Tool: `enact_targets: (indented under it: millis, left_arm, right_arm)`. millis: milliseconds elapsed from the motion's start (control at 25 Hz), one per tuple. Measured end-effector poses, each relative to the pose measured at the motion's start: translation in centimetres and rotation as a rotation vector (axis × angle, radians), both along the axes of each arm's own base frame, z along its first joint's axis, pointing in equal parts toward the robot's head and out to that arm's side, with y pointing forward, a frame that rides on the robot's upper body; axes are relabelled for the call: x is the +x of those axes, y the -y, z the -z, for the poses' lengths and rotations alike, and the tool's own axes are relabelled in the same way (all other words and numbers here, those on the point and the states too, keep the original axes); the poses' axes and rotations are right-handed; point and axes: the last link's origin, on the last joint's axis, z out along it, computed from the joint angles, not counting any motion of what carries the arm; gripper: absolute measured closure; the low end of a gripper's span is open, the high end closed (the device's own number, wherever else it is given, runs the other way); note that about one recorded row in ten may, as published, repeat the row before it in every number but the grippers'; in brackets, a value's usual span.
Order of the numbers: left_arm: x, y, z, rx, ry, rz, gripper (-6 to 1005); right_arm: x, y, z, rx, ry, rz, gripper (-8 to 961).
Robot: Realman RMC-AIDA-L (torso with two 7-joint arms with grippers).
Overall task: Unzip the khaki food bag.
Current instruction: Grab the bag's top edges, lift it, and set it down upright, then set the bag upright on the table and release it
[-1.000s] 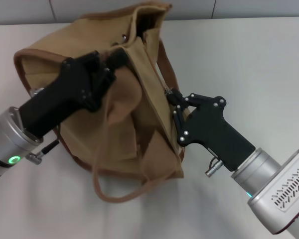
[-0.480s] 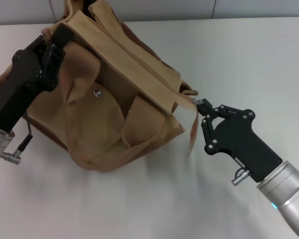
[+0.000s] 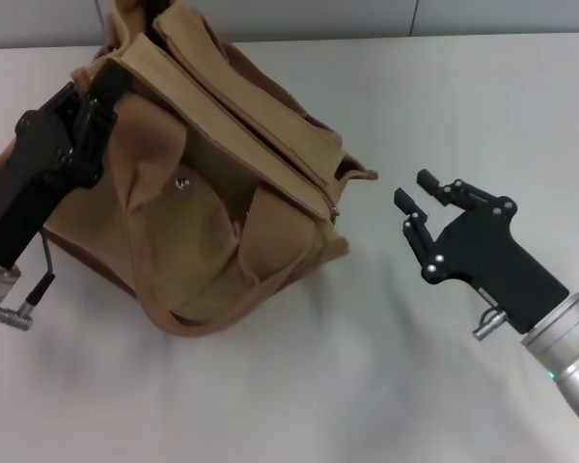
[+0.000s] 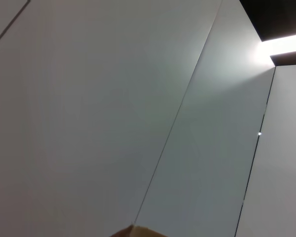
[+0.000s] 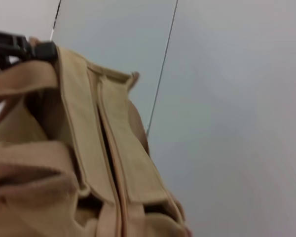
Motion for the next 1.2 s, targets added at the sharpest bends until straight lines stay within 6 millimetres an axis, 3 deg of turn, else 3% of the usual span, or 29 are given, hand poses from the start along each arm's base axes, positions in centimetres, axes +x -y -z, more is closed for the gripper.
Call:
enact_targets:
  millis: [280, 680, 880, 1040, 1200]
  left_arm:
    - [-0.2, 0.3, 0.1, -0.007, -0.002, -0.007, 941]
    - [-0.1, 0.3, 0.2, -0.011, -0.004, -0.003, 943]
    - [-0.1, 0.3, 0.2, -0.012, -0.004, -0.002, 943]
    - [-0.1, 0.3, 0.2, -0.013, -0.005, -0.001, 944]
    - [-0.1, 0.3, 0.3, -0.014, -0.005, -0.001, 943]
  right_arm:
    - [-0.3, -1.1, 0.5, -0.022, 0.044, -0.003, 563]
    - [-2.0, -2.7, 0.7, -0.028, 0.038, -0.057, 387]
    - [-2.5, -3.2, 0.8, -0.029, 0.038, -0.072, 456]
    - [-2.6, -3.3, 0.8, -0.029, 0.039, -0.074, 701]
    - [-2.7, -3.3, 0.8, -0.030, 0.036, -0.075, 839]
